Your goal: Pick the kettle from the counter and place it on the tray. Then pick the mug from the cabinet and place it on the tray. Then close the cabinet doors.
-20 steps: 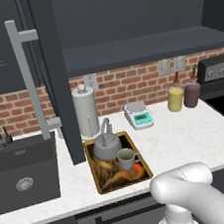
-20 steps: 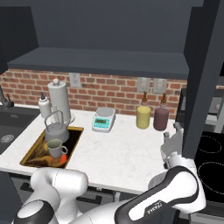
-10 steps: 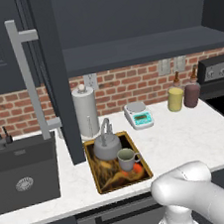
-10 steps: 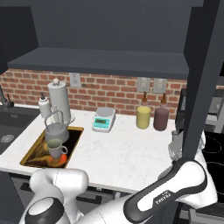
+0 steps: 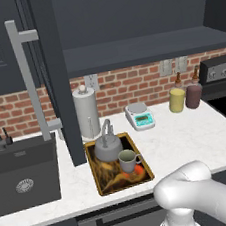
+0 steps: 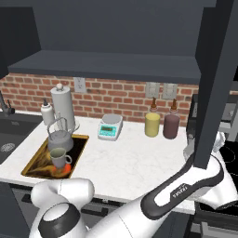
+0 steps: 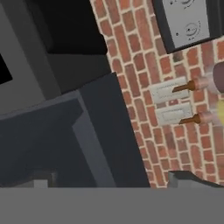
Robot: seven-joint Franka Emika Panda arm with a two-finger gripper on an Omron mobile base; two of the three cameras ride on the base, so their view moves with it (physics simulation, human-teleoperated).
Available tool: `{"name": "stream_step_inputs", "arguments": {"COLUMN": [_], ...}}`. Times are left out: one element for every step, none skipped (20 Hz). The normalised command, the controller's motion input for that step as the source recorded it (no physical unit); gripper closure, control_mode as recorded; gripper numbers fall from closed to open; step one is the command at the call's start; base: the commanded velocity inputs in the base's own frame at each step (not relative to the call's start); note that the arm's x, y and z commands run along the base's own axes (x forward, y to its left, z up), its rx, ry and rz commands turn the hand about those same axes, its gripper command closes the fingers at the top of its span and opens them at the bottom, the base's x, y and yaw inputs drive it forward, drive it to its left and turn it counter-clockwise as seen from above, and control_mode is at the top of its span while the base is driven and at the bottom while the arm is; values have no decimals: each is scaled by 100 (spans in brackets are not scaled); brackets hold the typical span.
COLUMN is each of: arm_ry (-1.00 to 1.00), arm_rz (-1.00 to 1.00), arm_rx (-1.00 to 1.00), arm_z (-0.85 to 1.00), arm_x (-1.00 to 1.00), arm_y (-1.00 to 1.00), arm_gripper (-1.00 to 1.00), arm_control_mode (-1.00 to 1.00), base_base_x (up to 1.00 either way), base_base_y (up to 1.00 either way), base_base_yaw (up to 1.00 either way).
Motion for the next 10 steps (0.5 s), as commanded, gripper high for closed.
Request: {"name": "stream_step_inputs", "arguments": {"arm_ry": [0,-5,-8,-10,-14,-19,-25,-27,-28,-26], "arm_rz": [1,5,7,7,8,9,10,9,8,6], "arm_rx": [18,21,24,26,29,32,35,36,39,38], "arm_z": [-6,-9,-8,-7,-8,-11,-9,-4,0,0], "arm_x": [28,25,23,21,16,16,12,9,4,3], "arm_y": [-12,-9,-10,-10,-10,-10,-12,-14,-17,-19], "arm_gripper": [-100,-100,-100,-100,-100,-100,-100,-100,-100,-100], "arm_control_mode": [-100,-100,-100,-100,-100,-100,-100,-100,-100,-100], "base_base_x": [0,0,0,0,0,0,0,0,0,0], "base_base_y": [0,0,0,0,0,0,0,0,0,0], "base_base_yaw": [0,0,0,0,0,0,0,0,0,0]}}
